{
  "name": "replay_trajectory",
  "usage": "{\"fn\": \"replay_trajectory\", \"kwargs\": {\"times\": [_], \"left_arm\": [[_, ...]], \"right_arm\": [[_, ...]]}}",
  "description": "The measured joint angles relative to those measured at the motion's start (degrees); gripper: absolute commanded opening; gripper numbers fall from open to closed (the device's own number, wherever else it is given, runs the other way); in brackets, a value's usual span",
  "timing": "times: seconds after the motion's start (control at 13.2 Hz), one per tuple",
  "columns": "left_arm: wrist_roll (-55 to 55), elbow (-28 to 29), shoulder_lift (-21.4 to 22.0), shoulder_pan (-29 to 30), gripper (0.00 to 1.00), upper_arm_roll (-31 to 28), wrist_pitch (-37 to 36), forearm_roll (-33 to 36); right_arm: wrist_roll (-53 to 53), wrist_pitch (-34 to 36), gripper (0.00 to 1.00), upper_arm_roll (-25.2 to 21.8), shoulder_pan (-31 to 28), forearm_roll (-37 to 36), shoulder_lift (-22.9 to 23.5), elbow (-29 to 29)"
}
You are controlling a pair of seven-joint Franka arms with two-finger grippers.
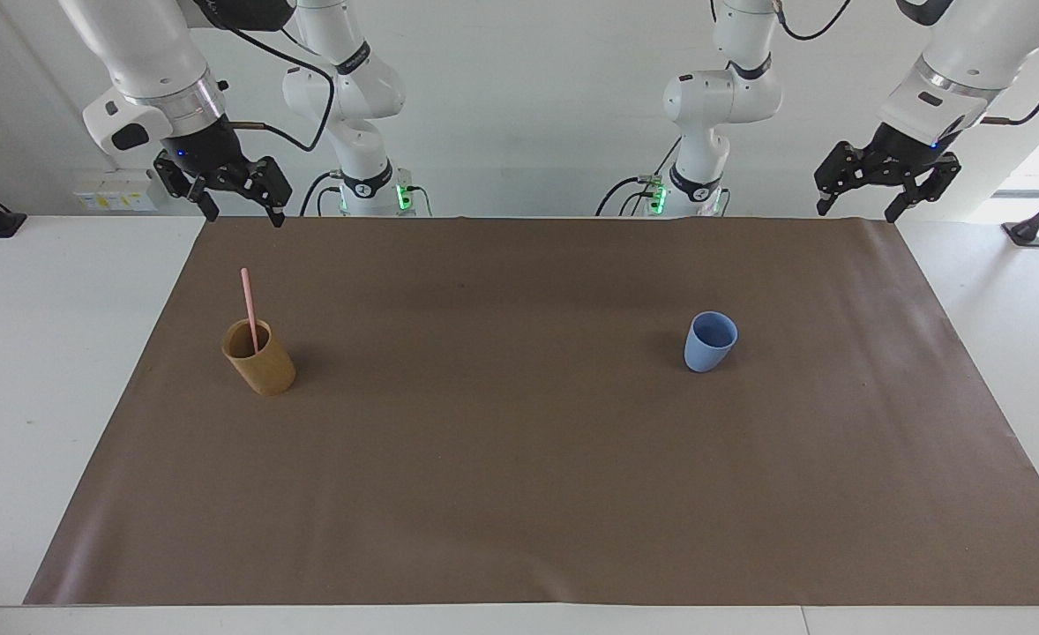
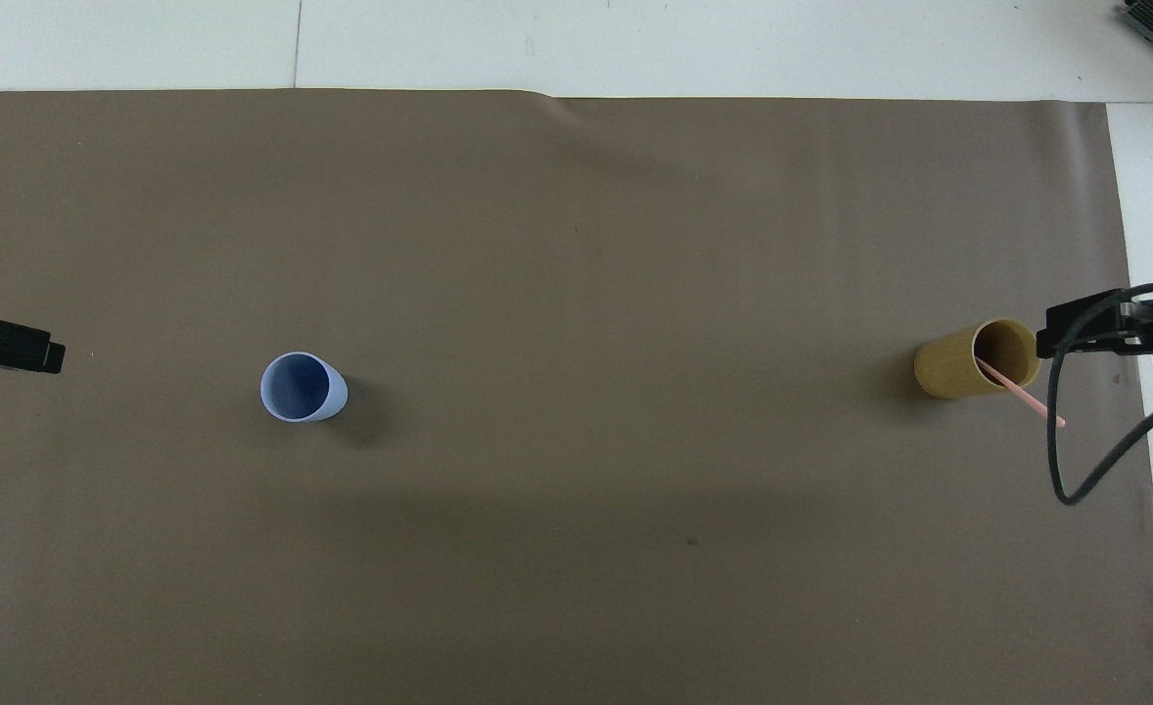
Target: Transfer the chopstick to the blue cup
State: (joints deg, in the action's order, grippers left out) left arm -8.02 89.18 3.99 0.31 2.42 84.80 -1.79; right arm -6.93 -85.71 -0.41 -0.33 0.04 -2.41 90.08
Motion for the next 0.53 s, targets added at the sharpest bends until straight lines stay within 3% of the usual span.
{"fn": "replay_trajectory", "kwargs": {"times": [0.53], "left_arm": [[0.0, 0.1, 0.0, 0.0, 1.00, 0.5, -0.2, 0.0]], "right_arm": [[0.0, -0.2, 1.00, 0.0, 0.0, 0.0, 0.0, 0.1]]}}
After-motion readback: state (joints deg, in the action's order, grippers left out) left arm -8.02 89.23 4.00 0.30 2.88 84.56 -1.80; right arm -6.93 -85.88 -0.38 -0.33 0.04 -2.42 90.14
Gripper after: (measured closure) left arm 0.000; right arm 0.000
